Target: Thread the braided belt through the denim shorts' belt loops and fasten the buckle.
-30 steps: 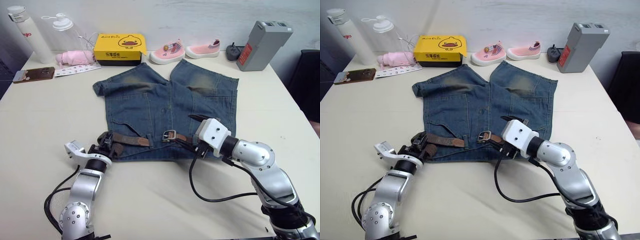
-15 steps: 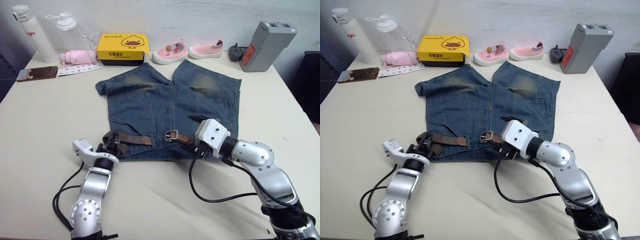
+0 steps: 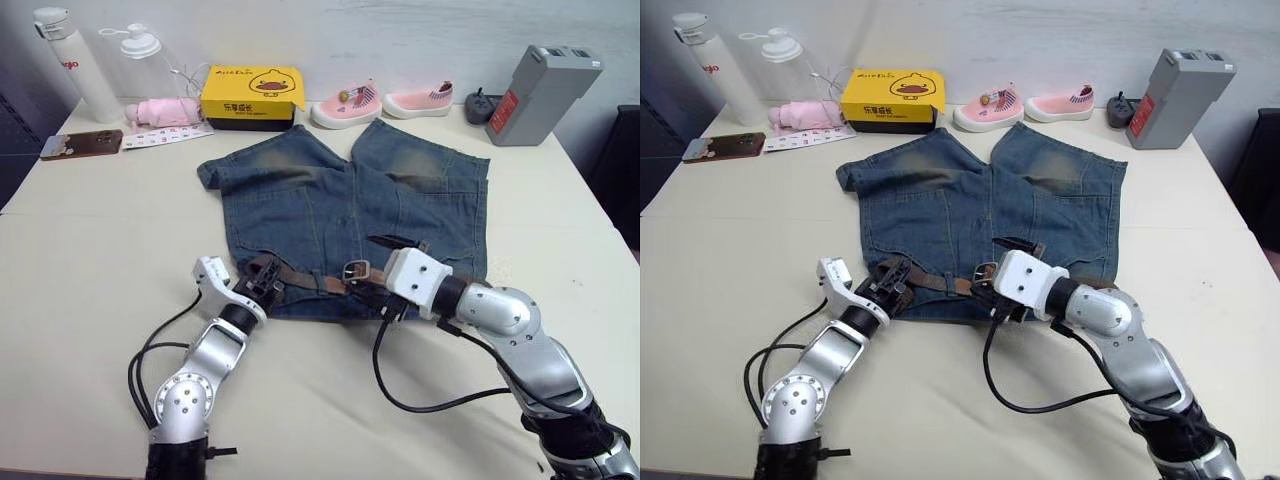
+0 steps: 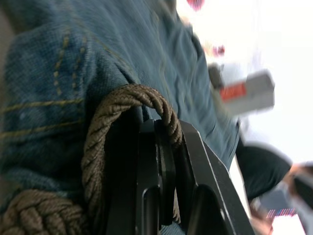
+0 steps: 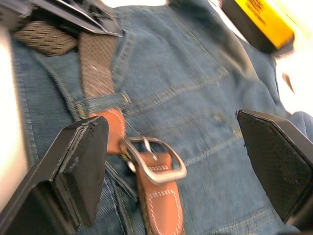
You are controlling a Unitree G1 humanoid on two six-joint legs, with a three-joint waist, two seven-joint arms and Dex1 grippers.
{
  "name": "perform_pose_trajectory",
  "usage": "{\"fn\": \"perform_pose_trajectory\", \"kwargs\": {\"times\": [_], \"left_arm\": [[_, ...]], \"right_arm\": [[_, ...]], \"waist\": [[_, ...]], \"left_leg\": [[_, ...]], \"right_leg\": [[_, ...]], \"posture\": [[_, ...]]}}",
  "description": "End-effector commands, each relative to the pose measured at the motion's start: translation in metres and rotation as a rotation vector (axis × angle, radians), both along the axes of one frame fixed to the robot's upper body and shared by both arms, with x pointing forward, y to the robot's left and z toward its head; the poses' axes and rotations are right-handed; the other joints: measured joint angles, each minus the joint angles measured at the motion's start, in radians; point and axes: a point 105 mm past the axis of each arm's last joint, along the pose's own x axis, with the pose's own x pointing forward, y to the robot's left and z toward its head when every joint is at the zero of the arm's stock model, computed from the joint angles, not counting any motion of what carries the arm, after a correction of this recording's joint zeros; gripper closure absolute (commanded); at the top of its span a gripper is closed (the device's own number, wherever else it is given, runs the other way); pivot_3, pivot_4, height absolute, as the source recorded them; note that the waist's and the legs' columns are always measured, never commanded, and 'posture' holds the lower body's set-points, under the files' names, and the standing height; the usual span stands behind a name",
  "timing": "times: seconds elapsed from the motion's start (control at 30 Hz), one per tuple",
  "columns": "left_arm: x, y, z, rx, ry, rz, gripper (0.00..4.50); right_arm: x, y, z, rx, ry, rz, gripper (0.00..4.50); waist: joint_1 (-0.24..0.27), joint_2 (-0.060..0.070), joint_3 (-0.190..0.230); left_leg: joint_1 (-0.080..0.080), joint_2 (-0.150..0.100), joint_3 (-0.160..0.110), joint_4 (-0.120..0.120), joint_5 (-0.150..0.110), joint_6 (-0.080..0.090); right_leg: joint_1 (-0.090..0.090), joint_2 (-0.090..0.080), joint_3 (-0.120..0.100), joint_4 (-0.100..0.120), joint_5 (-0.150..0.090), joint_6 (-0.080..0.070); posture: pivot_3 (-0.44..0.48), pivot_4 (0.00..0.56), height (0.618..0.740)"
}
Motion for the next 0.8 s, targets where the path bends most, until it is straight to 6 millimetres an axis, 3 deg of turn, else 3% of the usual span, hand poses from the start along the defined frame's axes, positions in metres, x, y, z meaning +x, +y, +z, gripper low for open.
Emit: {"fn": "perform_pose_trajectory", "kwargs": {"times": [0.03,0.37,0.8], "left_arm": [[-0.002,-0.002,0.003,0.065,-0.022,-0.068,4.5],[0.005,-0.015,0.01,0.141,-0.079,-0.218,4.5],[0.006,-0.014,0.007,0.15,-0.071,-0.241,4.5]], "right_arm": [[-0.002,0.004,0.005,-0.056,-0.088,0.045,0.06],[-0.003,0.002,-0.013,-0.184,-0.159,0.081,0.06],[0.004,0.003,-0.021,-0.287,-0.298,0.061,0.06]], "waist": [[0.0,0.0,0.0],[-0.004,0.0,0.0],[-0.005,0.0,0.0]], "left_leg": [[0.0,0.0,0.0,0.0,0.0,0.0],[0.0,-0.001,0.0,-0.001,0.0,0.0],[0.003,0.0,0.0,0.0,0.0,-0.001]], "right_leg": [[0.0,0.0,0.0,0.0,0.0,0.0],[0.0,0.001,0.0,-0.001,0.0,0.0],[0.003,0.001,-0.001,-0.002,0.0,0.0]], "posture": [[0.0,0.15,0.658],[0.0,0.15,0.658],[0.0,0.15,0.658]]}}
